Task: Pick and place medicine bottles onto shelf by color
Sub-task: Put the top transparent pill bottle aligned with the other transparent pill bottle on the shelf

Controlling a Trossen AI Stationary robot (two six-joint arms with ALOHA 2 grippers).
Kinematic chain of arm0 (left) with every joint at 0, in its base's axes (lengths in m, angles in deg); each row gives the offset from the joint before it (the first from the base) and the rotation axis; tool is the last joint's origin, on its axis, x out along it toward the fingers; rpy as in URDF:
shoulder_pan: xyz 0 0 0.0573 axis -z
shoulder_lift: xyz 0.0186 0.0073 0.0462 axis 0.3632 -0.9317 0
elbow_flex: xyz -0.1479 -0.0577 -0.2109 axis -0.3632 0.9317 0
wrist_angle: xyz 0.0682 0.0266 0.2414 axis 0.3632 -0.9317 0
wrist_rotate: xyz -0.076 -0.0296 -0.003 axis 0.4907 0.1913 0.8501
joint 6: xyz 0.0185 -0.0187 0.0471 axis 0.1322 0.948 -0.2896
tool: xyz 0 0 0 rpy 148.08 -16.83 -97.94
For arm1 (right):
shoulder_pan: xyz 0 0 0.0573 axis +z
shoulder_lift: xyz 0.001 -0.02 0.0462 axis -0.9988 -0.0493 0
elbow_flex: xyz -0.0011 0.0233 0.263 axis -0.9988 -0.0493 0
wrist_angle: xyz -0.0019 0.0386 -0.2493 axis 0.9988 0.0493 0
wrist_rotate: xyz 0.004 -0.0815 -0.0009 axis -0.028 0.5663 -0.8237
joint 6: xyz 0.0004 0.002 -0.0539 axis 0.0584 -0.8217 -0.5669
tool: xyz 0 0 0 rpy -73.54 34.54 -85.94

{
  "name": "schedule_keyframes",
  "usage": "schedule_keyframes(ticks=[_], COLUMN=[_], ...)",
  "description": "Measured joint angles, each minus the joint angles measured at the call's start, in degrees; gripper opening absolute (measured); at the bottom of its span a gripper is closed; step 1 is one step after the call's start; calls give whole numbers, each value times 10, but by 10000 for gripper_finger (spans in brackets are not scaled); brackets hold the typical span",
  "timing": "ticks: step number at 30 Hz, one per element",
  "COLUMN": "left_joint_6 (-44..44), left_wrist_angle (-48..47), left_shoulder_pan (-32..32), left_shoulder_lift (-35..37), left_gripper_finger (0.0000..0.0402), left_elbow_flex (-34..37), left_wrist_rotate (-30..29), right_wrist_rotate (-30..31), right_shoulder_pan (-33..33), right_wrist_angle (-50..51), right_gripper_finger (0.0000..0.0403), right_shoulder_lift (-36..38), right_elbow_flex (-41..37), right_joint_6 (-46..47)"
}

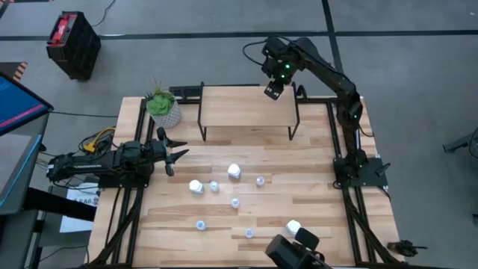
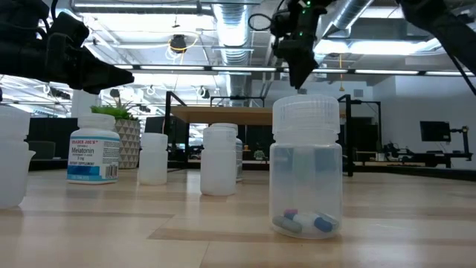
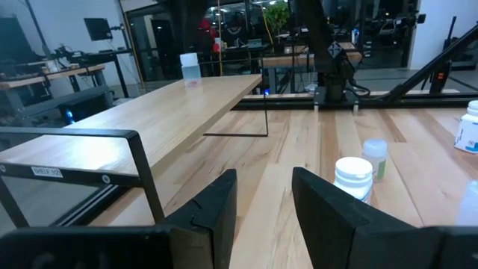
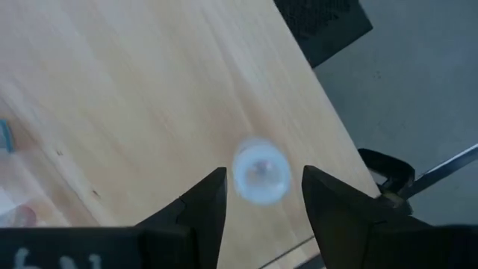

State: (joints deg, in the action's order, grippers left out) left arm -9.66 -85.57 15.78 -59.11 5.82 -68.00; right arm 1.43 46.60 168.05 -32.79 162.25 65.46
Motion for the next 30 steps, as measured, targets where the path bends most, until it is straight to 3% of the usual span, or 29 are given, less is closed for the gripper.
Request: schedule_keyframes(ticks=[6,14,18,22,30], left_joint_6=[0,0,0,14,33], left_wrist_angle=[0,0,0,0,0], left_shoulder_pan=[0,0,0,0,0], left_shoulder_lift=[0,0,0,0,0], left_gripper_finger=[121,121,121,121,121], left_elbow_flex=[0,0,0,0,0], left_wrist_rotate=[0,0,0,0,0], right_wrist_rotate=[-3,-48,-47,-1,12], right_shoulder_pan=[16,103,170,238,349], right_wrist_angle=[0,-1,-1,-22,-169], right_gripper_finger=[195,186,180,174,166], right_shoulder_lift=[53,165,236,299,363], right_elbow_flex=[0,-40,-132,-263,-490], right_joint_6=[45,63,108,190,335])
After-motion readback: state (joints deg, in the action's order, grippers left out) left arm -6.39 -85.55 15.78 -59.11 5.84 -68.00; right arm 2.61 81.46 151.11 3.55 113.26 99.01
